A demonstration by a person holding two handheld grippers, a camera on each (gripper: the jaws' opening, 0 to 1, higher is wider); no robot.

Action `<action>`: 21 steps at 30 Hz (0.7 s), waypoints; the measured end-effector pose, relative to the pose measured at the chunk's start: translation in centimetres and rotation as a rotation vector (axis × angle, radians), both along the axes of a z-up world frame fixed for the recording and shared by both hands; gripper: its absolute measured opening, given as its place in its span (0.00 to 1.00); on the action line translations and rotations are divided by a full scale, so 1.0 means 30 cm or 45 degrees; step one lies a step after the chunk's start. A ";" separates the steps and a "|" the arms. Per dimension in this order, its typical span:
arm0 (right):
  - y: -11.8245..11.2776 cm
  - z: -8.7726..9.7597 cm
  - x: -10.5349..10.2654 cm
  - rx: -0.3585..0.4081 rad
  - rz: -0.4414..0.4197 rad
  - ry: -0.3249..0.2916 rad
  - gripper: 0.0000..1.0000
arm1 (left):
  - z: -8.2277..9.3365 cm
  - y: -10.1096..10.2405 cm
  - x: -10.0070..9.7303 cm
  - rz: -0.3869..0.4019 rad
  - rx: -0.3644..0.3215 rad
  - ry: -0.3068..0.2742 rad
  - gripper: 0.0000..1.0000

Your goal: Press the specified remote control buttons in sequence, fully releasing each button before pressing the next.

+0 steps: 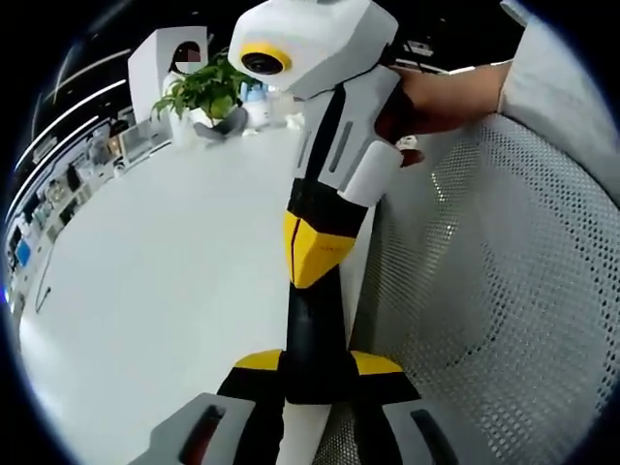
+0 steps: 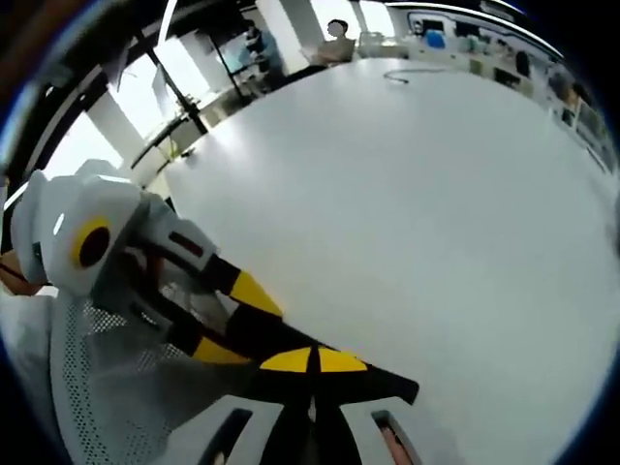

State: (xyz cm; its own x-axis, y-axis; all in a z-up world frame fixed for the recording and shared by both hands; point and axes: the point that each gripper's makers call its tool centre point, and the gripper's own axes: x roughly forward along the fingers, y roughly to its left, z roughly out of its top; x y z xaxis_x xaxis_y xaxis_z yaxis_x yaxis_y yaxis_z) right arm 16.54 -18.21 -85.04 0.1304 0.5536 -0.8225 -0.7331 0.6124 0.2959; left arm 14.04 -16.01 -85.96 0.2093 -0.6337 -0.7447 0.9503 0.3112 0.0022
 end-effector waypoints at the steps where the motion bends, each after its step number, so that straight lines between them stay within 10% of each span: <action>1: -0.002 -0.004 -0.005 -0.010 0.004 0.012 0.00 | 0.000 0.000 0.000 0.001 -0.002 0.000 0.25; 21: -0.005 -0.003 0.012 0.067 -0.146 0.099 0.00 | 0.001 -0.002 0.002 0.009 -0.008 -0.006 0.25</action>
